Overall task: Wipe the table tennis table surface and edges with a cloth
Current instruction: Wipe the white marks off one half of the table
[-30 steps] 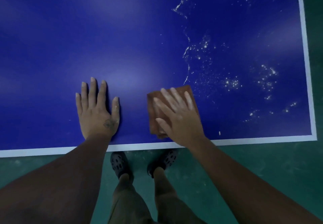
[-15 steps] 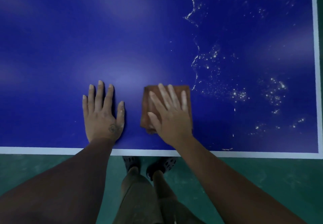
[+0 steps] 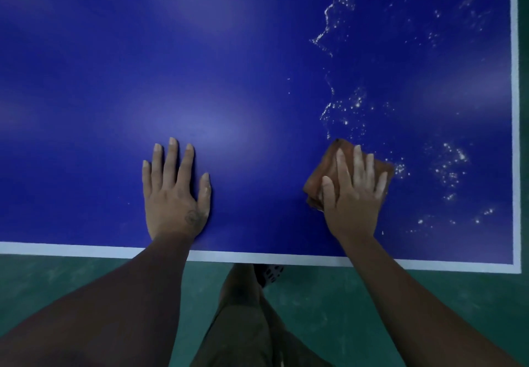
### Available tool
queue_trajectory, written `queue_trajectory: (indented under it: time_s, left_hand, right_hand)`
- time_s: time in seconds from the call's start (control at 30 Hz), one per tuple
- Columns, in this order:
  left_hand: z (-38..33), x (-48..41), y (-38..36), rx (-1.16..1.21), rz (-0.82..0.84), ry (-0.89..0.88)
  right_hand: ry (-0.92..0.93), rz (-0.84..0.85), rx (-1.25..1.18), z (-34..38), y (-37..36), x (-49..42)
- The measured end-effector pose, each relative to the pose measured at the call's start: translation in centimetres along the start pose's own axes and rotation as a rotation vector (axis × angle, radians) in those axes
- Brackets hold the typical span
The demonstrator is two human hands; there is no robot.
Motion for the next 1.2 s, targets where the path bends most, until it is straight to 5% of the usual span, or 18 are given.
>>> queue_trajectory:
  time_s: [0.37,0.47,0.6,0.73,1.03,1.2]
  left_hand:
    - [0.1,-0.1,0.0,-0.004,-0.006,-0.008]
    - [0.0,-0.1,0.0,-0.012,0.004,0.003]
    - [-0.1,0.0,0.2,0.007,0.0,0.002]
    - [0.1,-0.1,0.1,0.006,-0.007,0.0]
    - [0.0,-0.2,0.0,0.003,-0.009,0.001]
    - [0.3,-0.1,-0.3,-0.015,0.005,0.005]
  right_hand:
    - [0.451,0.02,-0.078,13.6,0.0,-6.8]
    - [0.418,-0.001,-0.071,9.0,0.3,-8.7]
    - [0.146,0.026,-0.038,1.6,0.9,-9.5]
    - [0.052,0.064,-0.014,0.4,1.0,-9.1]
    - [0.421,0.003,-0.05,14.9,0.5,-11.8]
    - [0.423,-0.007,-0.054,11.7,0.5,-14.9]
Point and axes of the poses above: each hand's wrist, its own x-axis away from the middle knuckle, its own y-axis out of the back of the hand, z = x × y, the point moved 5 cm from there along -x, towards the middle knuckle, and after that the axes turned 3 degrees about x, right-handed, at the moved point
